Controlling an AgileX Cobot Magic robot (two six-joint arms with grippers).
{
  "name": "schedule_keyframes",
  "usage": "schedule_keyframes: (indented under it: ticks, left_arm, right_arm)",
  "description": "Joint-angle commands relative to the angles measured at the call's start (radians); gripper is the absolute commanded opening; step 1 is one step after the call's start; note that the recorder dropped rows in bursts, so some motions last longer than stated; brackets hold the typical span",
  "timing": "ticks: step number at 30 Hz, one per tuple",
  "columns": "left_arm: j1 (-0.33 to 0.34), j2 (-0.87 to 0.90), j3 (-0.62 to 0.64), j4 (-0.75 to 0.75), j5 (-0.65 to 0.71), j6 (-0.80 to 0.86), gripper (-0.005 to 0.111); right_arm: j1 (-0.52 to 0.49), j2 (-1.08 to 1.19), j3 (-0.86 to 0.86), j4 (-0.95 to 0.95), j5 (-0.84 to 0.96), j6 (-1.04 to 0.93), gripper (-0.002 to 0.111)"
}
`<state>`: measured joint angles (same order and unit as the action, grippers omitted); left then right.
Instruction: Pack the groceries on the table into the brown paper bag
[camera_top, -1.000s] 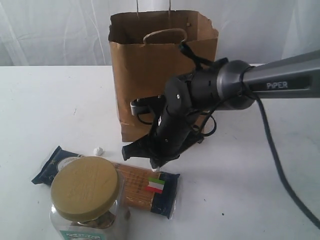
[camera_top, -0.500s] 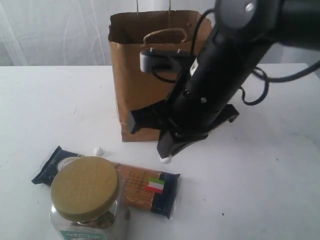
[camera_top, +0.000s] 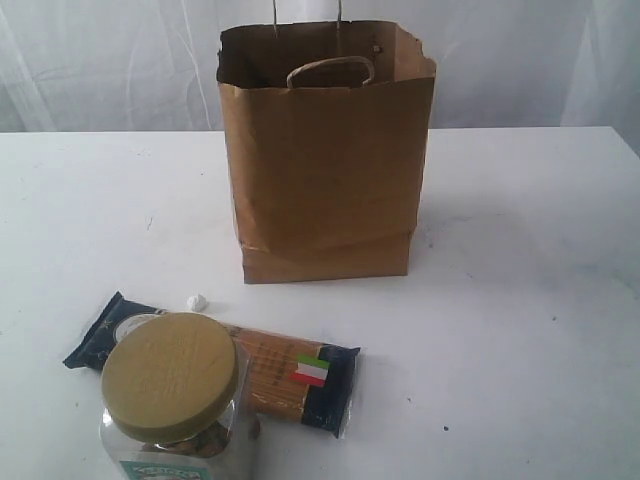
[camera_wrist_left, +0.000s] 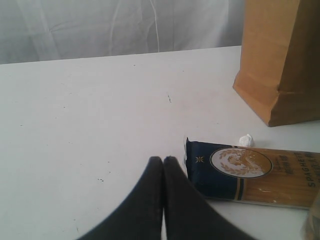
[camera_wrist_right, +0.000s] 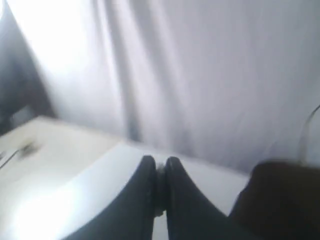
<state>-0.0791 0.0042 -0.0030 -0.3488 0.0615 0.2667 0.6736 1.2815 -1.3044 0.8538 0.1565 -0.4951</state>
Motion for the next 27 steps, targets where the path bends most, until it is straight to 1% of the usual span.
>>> schedule_keyframes:
  ticks: [1, 4, 6, 7, 11, 12, 14, 16, 17, 19, 21, 23, 26, 27]
  left_arm:
    - [-0.005, -0.004, 0.003, -0.010, -0.001, 0.000, 0.000]
    - [-0.005, -0.004, 0.003, -0.010, -0.001, 0.000, 0.000]
    - [-0.005, -0.004, 0.003, -0.010, -0.001, 0.000, 0.000]
    - [-0.005, -0.004, 0.003, -0.010, -0.001, 0.000, 0.000]
    - [-0.005, -0.004, 0.003, -0.010, -0.001, 0.000, 0.000]
    - [-0.005, -0.004, 0.003, -0.010, -0.001, 0.000, 0.000]
    - [-0.005, -0.004, 0.003, -0.010, -0.001, 0.000, 0.000]
    - [-0.005, -0.004, 0.003, -0.010, -0.001, 0.000, 0.000]
    - [-0.005, -0.004, 0.003, -0.010, -0.001, 0.000, 0.000]
    - [-0.005, -0.004, 0.003, -0.010, -0.001, 0.000, 0.000]
    - [-0.005, -0.004, 0.003, -0.010, -0.001, 0.000, 0.000]
    - [-0.005, -0.004, 0.003, -0.010, -0.001, 0.000, 0.000]
    - [-0.005, -0.004, 0.003, -0.010, -0.001, 0.000, 0.000]
    - [-0.005, -0.004, 0.003, -0.010, -0.001, 0.000, 0.000]
  right_arm:
    - [-0.014, 0.140, 0.000, -0.009, -0.340, -0.169, 0.004]
    - [-0.035, 0.308, 0.000, -0.017, -0.226, -0.201, 0.004]
    - [-0.035, 0.357, 0.000, -0.015, -0.203, -0.201, 0.004]
    - [-0.035, 0.367, 0.000, -0.013, -0.203, -0.201, 0.006]
    - [-0.035, 0.361, 0.000, -0.013, -0.243, -0.201, 0.024]
    - [-0.035, 0.355, 0.000, -0.013, -0.252, -0.201, 0.025]
    - [-0.035, 0.338, 0.000, -0.013, -0.249, -0.201, 0.025]
    - [-0.035, 0.297, 0.000, -0.013, -0.157, -0.191, 0.025]
    - [-0.035, 0.264, 0.000, -0.013, -0.048, -0.166, 0.025]
    - [-0.035, 0.232, 0.000, -0.013, 0.105, -0.153, 0.025]
    - [-0.035, 0.211, 0.000, -0.013, 0.262, -0.155, 0.023]
    - [-0.035, 0.201, 0.000, -0.013, 0.380, -0.155, 0.018]
    - [-0.015, 0.198, 0.000, -0.027, 0.503, -0.155, 0.001]
    - [-0.004, 0.198, 0.000, -0.035, 0.523, -0.155, 0.000]
